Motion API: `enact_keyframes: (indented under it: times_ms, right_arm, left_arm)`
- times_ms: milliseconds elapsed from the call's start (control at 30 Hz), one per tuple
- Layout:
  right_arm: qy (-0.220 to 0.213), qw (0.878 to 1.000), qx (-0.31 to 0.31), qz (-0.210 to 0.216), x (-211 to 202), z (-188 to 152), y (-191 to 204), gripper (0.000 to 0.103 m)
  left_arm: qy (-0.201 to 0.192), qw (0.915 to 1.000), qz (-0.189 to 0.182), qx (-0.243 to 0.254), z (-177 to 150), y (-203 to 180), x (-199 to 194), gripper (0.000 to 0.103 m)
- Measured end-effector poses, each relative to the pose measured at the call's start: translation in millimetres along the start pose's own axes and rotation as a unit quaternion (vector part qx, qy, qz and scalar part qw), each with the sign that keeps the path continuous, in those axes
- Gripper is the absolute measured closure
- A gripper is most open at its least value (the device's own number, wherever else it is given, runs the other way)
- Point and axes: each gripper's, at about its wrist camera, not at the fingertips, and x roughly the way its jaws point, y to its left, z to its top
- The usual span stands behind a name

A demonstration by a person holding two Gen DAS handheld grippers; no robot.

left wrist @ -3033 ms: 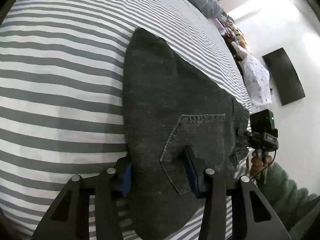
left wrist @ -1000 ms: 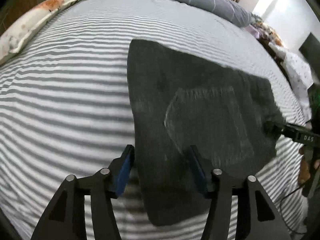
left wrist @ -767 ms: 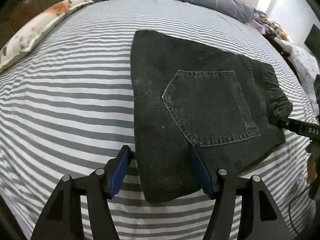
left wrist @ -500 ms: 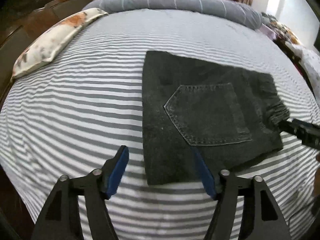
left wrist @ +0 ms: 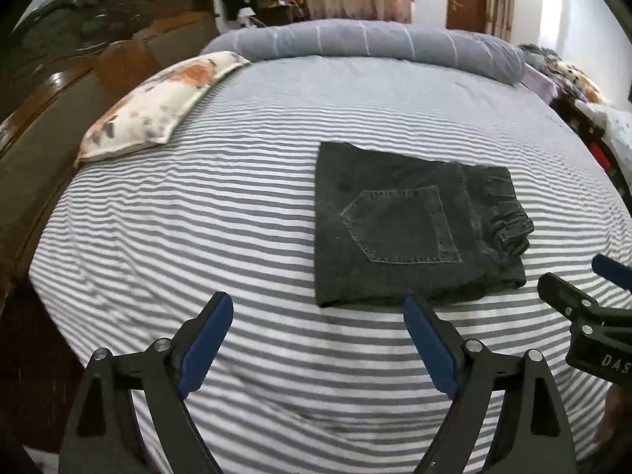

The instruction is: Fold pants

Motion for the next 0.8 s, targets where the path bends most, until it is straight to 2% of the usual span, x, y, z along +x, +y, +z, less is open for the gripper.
enact_keyframes:
  times_ms: [167,367,800]
  right_arm:
    - [-0.007,1.000,0.001,0.005,-11.2,-5.1,7.6,0.004]
    - [-0.008,1.000,-0.004,0.009,-15.9,-10.5,15.3,0.004]
    - [0.003,1.000,-0.016,0.007,-11.2,-20.8,22.0,0.003]
  left_arm:
    - [-0.007,0.9999,0.011,-0.001,-6.6,-3.2,-14.2,0.015]
    - [-0.010,0.9999,0.005,0.005,-13.8,-12.1,-25.1,0.015]
    - [-0.021,0.9994,0.027,0.011,-18.9,-16.1,-25.8,0.015]
